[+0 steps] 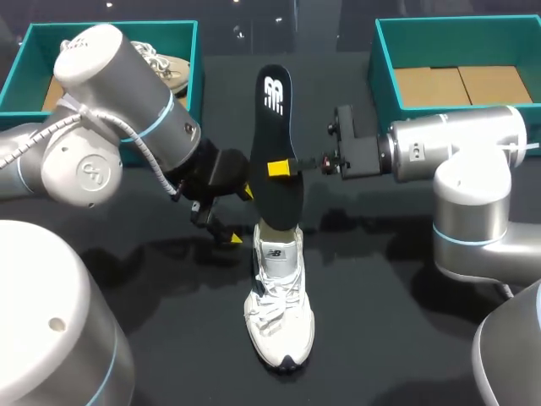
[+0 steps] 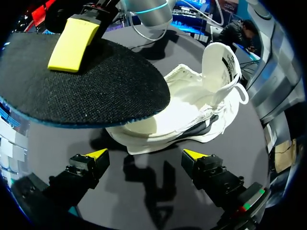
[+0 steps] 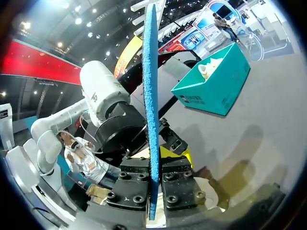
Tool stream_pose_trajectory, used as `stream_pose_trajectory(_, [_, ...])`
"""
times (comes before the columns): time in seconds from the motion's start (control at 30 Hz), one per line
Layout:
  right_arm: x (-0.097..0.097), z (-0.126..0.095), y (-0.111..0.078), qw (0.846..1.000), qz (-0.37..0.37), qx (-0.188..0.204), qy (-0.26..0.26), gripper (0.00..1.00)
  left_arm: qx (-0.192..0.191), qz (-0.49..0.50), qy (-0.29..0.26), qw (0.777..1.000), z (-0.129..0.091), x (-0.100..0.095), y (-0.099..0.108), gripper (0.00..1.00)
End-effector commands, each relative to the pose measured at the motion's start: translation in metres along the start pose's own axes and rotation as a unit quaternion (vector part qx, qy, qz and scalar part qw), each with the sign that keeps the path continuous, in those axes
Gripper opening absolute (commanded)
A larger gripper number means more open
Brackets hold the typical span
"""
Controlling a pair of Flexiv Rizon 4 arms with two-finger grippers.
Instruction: Take the shoe out of the shoebox, open the shoe tongue, remove and reinsert the insole, then place the shoe into the shoebox
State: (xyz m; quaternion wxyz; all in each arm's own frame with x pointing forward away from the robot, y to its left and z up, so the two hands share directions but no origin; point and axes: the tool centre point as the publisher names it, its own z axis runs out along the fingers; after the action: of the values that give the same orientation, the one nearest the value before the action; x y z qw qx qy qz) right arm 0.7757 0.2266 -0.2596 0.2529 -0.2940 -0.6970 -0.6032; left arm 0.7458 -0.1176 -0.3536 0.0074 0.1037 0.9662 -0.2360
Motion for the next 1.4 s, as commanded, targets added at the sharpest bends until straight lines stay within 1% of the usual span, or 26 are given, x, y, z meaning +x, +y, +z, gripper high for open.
stream_pose_trajectory(0.03, [-0.003, 0.006, -0.004, 1.000, 0.001, -0.003, 0.003, 0.00, 0.002, 0.003, 0.004, 1.000, 0.003, -0.002, 0.000, 1.00])
stream_pose_trajectory(0.57, [-0.008, 0.004, -0.007, 1.000, -0.006, -0.018, 0.005, 0.00, -0.001, 0.010, 0.011, 1.000, 0.005, 0.005, -0.002, 1.00])
stream_pose_trajectory(0.63, [-0.005, 0.001, -0.005, 1.000, -0.023, -0.018, 0.003, 0.00, -0.001, 0.010, 0.011, 1.000, 0.005, 0.005, -0.002, 1.00])
stream_pose_trajectory(0.9, [-0.005, 0.001, -0.005, 1.000, -0.023, -0.018, 0.003, 0.00, -0.001, 0.010, 0.011, 1.000, 0.005, 0.005, -0.002, 1.00])
stream_pose_trajectory(1.03, [-0.006, 0.006, 0.000, 0.999, -0.021, -0.020, 0.019, 0.00, -0.001, 0.010, 0.011, 1.000, 0.005, 0.005, -0.002, 1.00])
stream_pose_trajectory(1.2, [-0.011, 0.009, 0.002, 0.999, -0.016, -0.035, 0.035, 0.00, -0.001, 0.010, 0.011, 1.000, 0.005, 0.005, -0.002, 1.00])
stream_pose_trajectory(1.4, [-0.014, 0.013, 0.000, 0.997, -0.020, -0.056, 0.042, 0.00, -0.001, 0.010, 0.011, 1.000, 0.005, 0.005, -0.002, 1.00])
